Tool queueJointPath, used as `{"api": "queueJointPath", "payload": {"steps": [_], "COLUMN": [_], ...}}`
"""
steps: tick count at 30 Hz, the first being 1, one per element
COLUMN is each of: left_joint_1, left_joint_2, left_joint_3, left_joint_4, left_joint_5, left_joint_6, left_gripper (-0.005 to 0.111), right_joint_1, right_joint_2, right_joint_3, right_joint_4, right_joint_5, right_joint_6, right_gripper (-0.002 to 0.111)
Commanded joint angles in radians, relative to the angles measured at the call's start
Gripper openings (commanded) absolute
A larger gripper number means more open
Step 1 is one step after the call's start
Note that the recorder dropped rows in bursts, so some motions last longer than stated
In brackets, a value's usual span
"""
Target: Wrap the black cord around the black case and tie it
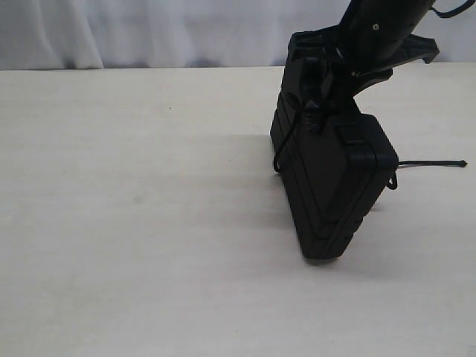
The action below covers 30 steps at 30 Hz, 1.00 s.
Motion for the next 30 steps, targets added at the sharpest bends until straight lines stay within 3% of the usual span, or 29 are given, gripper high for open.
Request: {"api": "queueJointPath", "payload": {"steps": [1,5,15,25,30], "left_joint_1": [0.002,0.002,0.002,0.002,0.002], "left_joint_2": [-0.004,-0.004,-0.004,-0.004,-0.004], "left_joint_3": [0.002,0.002,0.002,0.002,0.002], "left_joint_4": [-0.042,-0.115,-0.115,-0.077,-0.051], "left_joint_5": [-0.009,-0.039,-0.113,-0.517,-0.652], "left_joint_6": [0.0,0.0,0.0,0.0,0.0], "left_gripper": [0.0,0.0,0.0,0.0,0.0], "right_joint_1": [-0.002,-0.002,-0.002,-0.002,-0.002], "right_joint_2": [0.005,0.005,0.005,0.005,0.005], "right_joint_3": [0.0,0.0,0.0,0.0,0.0], "right_joint_4": [-0.007,-0.007,-0.007,-0.007,-0.007], "right_joint_5": [-0.021,-0.022,-0.022,-0.022,-0.022], "right_joint_6": [-0.004,-0.004,-0.004,-0.004,-0.004], "right_gripper": [0.004,0.004,0.004,0.004,0.004]}}
